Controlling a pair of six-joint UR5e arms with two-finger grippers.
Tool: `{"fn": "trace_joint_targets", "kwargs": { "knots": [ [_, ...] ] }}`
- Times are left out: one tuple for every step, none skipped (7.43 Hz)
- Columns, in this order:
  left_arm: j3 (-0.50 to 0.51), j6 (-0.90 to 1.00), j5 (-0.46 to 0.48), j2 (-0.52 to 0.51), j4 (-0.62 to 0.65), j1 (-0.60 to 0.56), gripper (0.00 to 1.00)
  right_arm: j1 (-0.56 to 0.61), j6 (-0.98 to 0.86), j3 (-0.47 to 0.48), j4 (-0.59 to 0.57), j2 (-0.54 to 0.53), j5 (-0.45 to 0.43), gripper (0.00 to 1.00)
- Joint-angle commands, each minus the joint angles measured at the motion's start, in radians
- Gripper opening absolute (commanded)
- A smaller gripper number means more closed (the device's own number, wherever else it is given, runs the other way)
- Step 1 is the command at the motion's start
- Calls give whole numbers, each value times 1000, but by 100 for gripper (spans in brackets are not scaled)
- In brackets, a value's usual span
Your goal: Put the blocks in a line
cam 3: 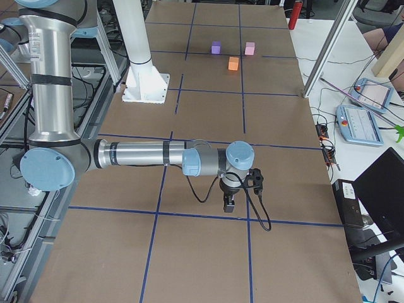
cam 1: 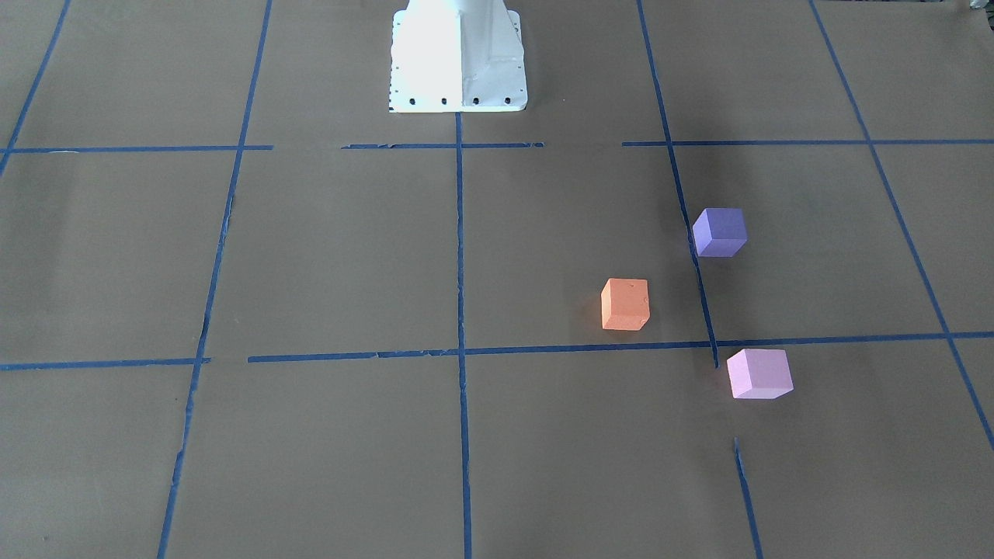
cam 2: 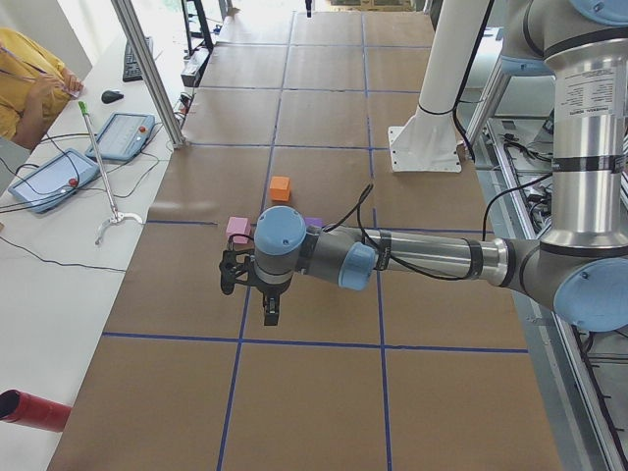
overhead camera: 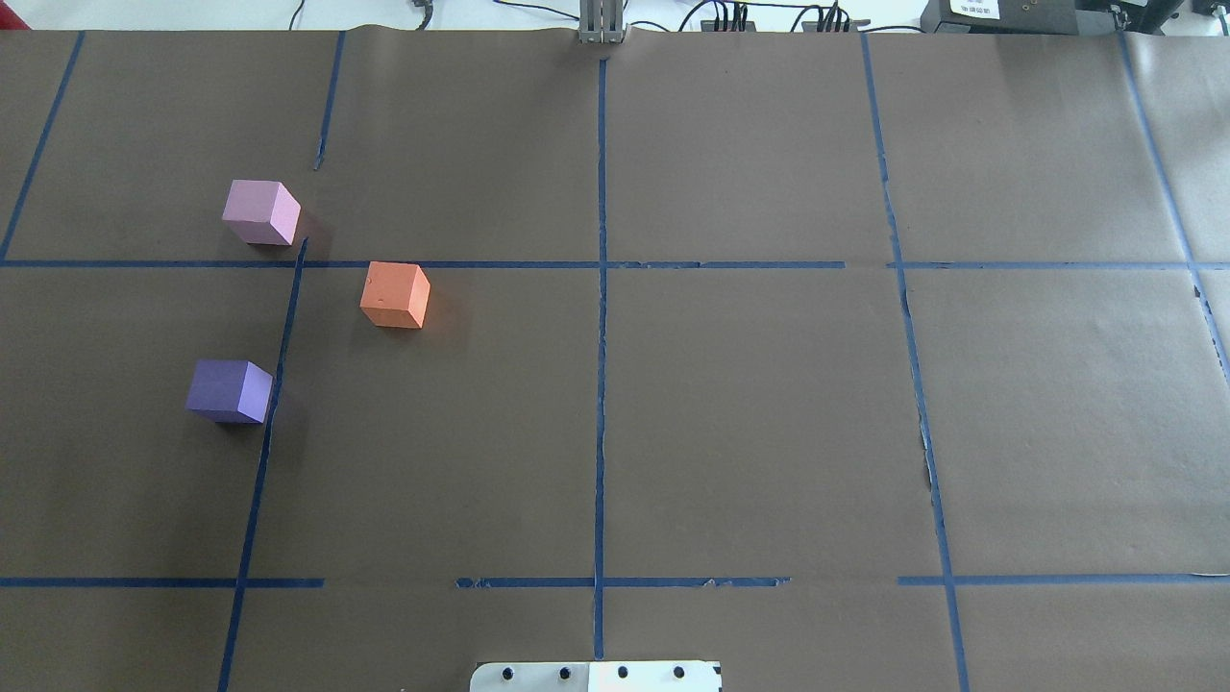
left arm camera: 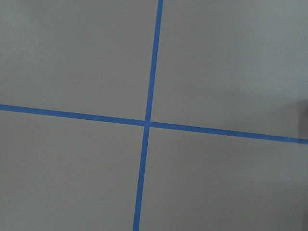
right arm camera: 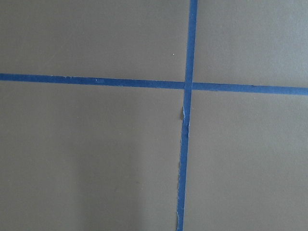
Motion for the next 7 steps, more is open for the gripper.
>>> {"fn": "trace_joint_targets", "kwargs": {
  "knots": [
    [4, 74, 4, 0, 3, -2, 100, 0, 0, 0, 0, 0, 0, 100],
    [4, 77, 2, 1, 0, -2, 100, 0, 0, 0, 1, 0, 0, 100],
    [-2, 80, 1, 9, -16, -5, 100, 0, 0, -1, 0, 0, 0, 100],
    [5, 78, -11, 20, -70, -6, 100, 0, 0, -1, 0, 0, 0, 100],
    [-5, 78, -5, 43, -97, -8, 100, 0, 0, 0, 1, 0, 0, 100],
    [-8, 78, -4, 44, -131, -6, 100, 0, 0, -1, 0, 0, 0, 100],
    [27, 66, -5, 31, -161, -5, 100, 0, 0, 0, 0, 0, 0, 100]
  ]
}}
